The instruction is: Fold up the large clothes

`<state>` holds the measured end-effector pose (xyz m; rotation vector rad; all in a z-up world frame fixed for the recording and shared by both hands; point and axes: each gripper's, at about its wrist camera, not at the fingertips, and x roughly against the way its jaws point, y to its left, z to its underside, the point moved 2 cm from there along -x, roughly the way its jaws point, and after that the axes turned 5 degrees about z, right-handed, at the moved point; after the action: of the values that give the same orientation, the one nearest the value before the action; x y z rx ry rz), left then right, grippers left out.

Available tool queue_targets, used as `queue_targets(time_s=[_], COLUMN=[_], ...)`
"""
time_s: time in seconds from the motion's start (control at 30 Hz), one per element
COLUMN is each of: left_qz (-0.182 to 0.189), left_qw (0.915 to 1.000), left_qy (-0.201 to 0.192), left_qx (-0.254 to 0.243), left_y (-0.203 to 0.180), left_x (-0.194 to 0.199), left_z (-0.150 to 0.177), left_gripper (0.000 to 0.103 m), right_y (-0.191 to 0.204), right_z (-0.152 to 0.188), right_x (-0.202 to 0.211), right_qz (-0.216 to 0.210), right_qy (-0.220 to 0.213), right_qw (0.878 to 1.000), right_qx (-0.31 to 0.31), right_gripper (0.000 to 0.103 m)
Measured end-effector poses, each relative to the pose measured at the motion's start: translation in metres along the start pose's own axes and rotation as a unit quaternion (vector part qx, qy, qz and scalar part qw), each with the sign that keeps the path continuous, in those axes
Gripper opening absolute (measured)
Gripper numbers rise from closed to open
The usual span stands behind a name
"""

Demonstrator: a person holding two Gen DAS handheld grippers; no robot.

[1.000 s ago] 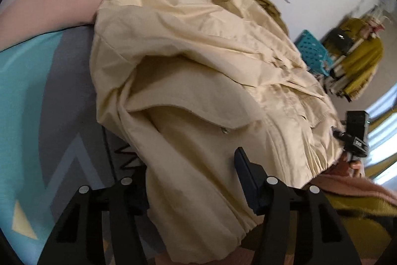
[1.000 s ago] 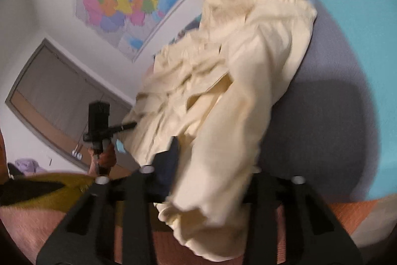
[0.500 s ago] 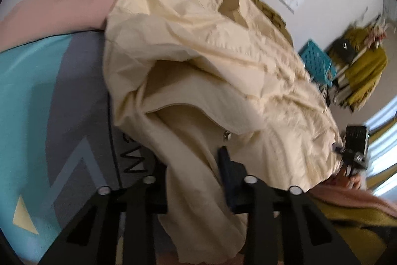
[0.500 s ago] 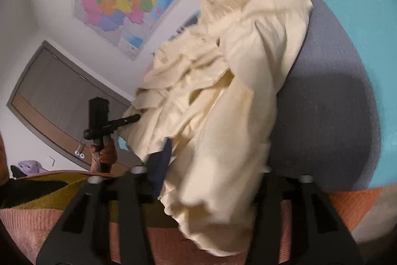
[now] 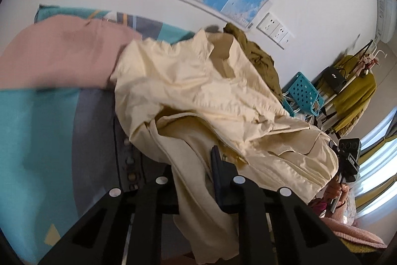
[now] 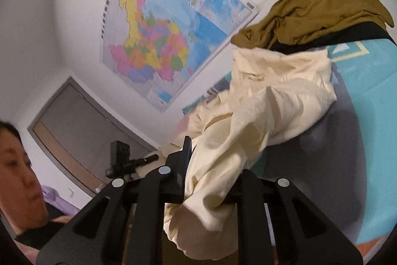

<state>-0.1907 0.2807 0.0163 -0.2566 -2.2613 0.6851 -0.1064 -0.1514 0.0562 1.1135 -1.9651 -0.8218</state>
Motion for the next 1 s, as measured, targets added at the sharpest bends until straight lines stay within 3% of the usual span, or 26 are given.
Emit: queue_targets(time_s=[0.37,1.0], left_qz=[-0.017,-0.063], left_qw=[0.9998,0.9976], left_qy=[-0.003,0.026], left_qx=[-0.008,-0.007], left_y=[-0.003,0.0], left_x=[-0.001,-0.031], left_z=[-0.058,-0.137], left_gripper=[0.013,0.012], right_y=[0.0,-0.029], right_z=[-0.057,-0.124], right_x=[-0.026,-0.069], right_qz=[0.011,0.042], right_qy=[-0.012,-0.003], right_qw=[1.0,0.997], right_qx=[-0.009,-0.065], right_gripper=[0.015,0.016])
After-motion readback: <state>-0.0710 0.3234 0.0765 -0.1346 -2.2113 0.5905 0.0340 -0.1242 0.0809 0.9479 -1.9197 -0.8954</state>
